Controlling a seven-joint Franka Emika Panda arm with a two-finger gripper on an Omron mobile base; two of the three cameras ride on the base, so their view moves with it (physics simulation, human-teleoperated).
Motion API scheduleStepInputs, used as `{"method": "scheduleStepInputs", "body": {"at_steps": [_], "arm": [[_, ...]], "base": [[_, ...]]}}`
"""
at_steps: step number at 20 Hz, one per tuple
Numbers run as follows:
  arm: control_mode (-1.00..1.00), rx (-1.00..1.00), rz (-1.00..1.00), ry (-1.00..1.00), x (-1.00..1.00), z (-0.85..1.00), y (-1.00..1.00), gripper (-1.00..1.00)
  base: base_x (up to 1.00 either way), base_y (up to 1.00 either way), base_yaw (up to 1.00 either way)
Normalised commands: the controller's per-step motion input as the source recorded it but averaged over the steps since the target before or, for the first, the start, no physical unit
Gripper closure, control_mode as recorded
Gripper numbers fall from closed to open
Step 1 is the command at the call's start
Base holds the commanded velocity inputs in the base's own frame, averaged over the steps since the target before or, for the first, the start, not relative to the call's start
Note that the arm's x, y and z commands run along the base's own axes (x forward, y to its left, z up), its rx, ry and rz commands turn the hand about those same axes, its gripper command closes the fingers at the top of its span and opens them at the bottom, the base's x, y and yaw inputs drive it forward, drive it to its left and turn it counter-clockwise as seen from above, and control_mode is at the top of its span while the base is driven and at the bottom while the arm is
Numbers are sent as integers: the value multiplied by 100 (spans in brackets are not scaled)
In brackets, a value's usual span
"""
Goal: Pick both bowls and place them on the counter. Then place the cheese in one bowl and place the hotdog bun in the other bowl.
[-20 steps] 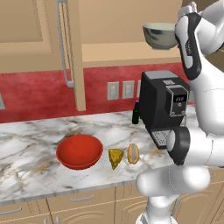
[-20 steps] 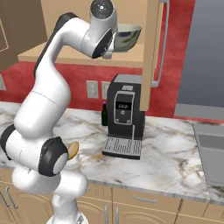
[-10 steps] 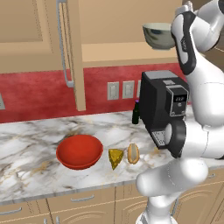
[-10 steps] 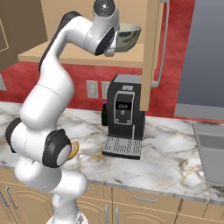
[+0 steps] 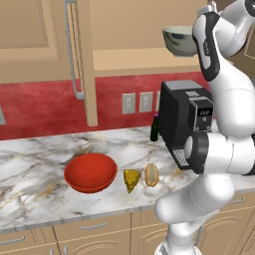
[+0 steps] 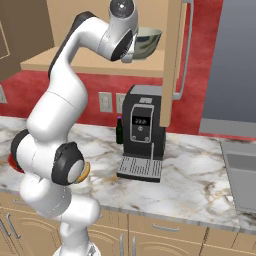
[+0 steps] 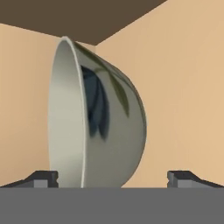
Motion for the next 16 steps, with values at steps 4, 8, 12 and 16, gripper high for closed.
{"method": "scheduleStepInputs", "body": {"at_steps": [4,8,12,16], "arm": [[-100,0,0,0,17,0,-8,-100],[-100,-1,0,0,13,-2,-6,-100],[-100,0,0,0,15,-3,-4,-100],[-100,0,1,1,14,-3,0,-100]], "base": [[0,0,0],[0,0,0],[0,0,0],[0,0,0]]}}
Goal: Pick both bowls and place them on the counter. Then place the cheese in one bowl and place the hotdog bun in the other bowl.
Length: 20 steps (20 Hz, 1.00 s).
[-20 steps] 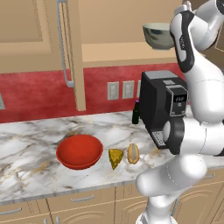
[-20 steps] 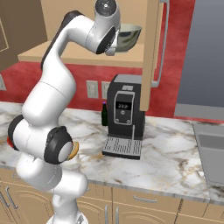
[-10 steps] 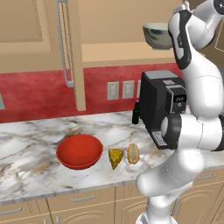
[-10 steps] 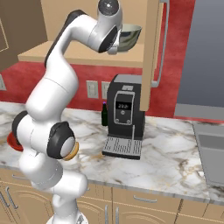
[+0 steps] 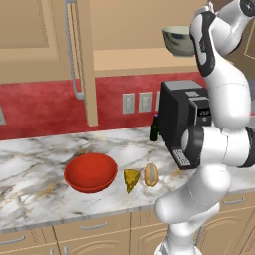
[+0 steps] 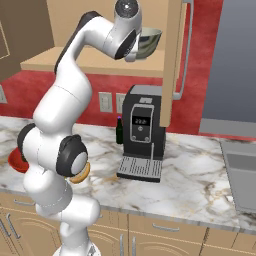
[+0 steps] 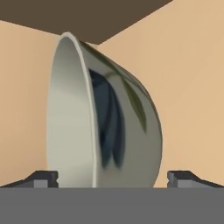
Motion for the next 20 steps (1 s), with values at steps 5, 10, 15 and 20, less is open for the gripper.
{"method": "scheduleStepInputs", "body": {"at_steps": [5,10,15,20], "arm": [[-100,0,2,2,14,-4,0,-100],[-100,0,2,4,5,-6,0,100],[-100,0,3,4,-1,-9,0,100],[-100,0,3,1,-21,-9,0,100]], "base": [[0,0,0],[0,0,0],[0,0,0],[0,0,0]]}}
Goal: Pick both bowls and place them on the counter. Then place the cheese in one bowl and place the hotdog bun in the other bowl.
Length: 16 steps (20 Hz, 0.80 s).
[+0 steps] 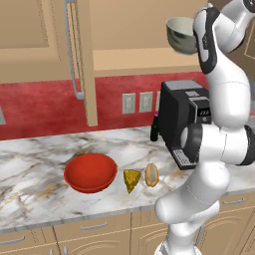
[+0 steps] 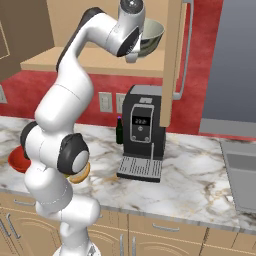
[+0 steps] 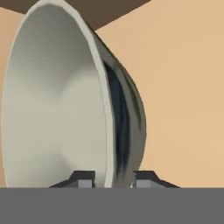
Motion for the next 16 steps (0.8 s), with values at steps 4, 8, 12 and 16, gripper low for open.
{"method": "scheduleStepInputs", "body": {"at_steps": [4,8,12,16], "arm": [[-100,0,2,4,-36,-1,1,100],[-100,0,1,2,-45,0,13,100],[-100,0,3,1,-48,0,21,100],[-100,0,1,0,-64,-2,27,100]], "base": [[0,0,0],[0,0,0],[0,0,0],[0,0,0]]}}
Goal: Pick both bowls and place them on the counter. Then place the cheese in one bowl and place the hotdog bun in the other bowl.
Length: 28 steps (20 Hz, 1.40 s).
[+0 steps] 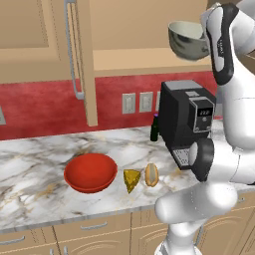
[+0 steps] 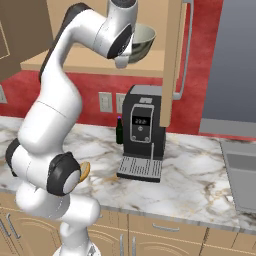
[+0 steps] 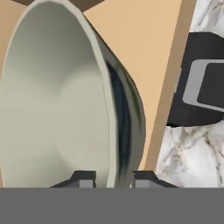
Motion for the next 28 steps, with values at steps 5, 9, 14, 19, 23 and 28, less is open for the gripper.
{"method": "scheduleStepInputs", "body": {"at_steps": [5,9,14,19,23,28], "arm": [[-100,0,0,0,-69,-9,21,100],[-100,0,0,1,-68,-5,15,100],[-100,0,0,6,-70,0,10,100],[-100,0,0,9,-74,-3,6,100],[-100,0,0,8,-77,-12,0,100],[-100,0,0,12,-68,-30,0,100]], "base": [[0,0,0],[0,0,0],[0,0,0],[0,0,0],[0,0,0],[0,0,0]]}}
